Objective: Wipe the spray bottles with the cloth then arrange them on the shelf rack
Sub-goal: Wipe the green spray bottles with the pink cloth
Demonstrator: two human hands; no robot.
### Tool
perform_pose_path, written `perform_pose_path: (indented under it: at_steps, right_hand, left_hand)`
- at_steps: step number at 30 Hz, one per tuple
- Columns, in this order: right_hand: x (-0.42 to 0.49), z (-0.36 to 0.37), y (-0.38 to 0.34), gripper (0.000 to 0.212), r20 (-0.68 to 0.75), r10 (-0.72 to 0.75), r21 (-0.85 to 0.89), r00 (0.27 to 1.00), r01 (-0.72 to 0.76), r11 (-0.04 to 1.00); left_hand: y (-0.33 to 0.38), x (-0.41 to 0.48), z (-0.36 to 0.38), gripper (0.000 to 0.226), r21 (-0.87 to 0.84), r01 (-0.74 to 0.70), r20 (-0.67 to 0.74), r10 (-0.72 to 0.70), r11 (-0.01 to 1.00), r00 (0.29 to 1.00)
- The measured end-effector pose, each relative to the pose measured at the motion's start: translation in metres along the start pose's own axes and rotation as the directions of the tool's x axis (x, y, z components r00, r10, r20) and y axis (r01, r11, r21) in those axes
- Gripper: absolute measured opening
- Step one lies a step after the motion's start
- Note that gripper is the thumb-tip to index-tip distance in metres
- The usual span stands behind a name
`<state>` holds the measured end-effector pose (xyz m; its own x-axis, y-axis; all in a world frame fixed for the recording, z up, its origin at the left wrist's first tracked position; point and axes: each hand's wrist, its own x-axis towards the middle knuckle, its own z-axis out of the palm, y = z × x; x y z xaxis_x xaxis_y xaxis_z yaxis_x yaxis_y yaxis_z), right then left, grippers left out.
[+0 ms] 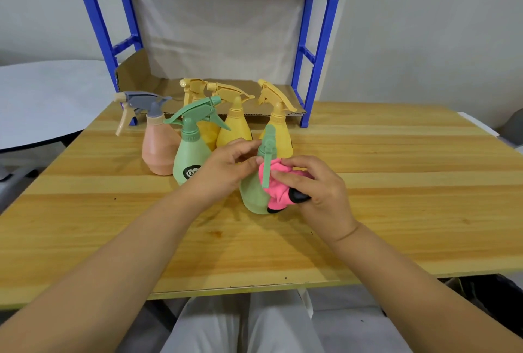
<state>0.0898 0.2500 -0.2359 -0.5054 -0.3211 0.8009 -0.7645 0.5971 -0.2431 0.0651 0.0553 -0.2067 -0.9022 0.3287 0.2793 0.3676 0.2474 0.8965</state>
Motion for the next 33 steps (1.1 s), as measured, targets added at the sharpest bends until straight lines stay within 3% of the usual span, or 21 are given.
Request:
perform_pose_path:
  at_steps: [3, 7, 11, 14, 18, 23, 28, 33]
  right_hand:
    - [-0.005, 0.005, -0.001, 0.042, 0.062, 0.0, -0.041, 0.998, 0.003, 0.999]
    - [-0.019, 0.004, -0.01, 0.029, 0.223, 0.22, 0.133, 0.95, -0.253, 0.958]
    - [-0.03, -0.004, -0.013, 0.019, 0.385, 0.254, -0.024, 0.887, -0.266, 0.964]
    - [-0.023, -0.011, -0.008, 0.03, 0.315, 0.154, 0.041, 0.936, -0.176, 0.984]
    - [0.004, -0.014, -0.004, 0.043, 0.109, 0.313, 0.171, 0.943, -0.328, 0.929]
    - [0.01, -0.003, -0.004, 0.034, 0.159, 0.378, 0.281, 0.912, -0.409, 0.868]
    - [-0.01, -0.004, 0.005, 0.029, 0.266, 0.416, 0.149, 0.87, -0.463, 0.874]
    - [-0.026, -0.014, -0.002, 0.029, 0.426, 0.247, -0.05, 0.871, -0.25, 0.967]
  left_hand:
    - [-0.001, 0.001, -0.002, 0.029, -0.021, 0.023, 0.034, -0.023, 1.0, 0.999]
    - [0.0, 0.0, -0.006, 0.025, -0.064, 0.035, 0.058, -0.031, 0.997, 0.998]
    - [0.003, -0.003, -0.005, 0.025, -0.135, 0.101, 0.044, -0.096, 0.986, 0.994]
    - [0.003, -0.005, -0.002, 0.026, -0.176, 0.122, 0.041, -0.116, 0.977, 0.992]
    - [0.005, -0.005, -0.002, 0.026, -0.202, 0.13, 0.076, -0.117, 0.971, 0.99]
    - [0.008, -0.005, 0.0, 0.028, -0.194, 0.11, 0.079, -0.096, 0.975, 0.992]
    - [0.005, -0.004, 0.0, 0.028, -0.133, 0.116, 0.071, -0.108, 0.984, 0.992]
    - [0.002, 0.004, 0.004, 0.021, 0.057, 0.014, -0.004, -0.014, 0.998, 1.0]
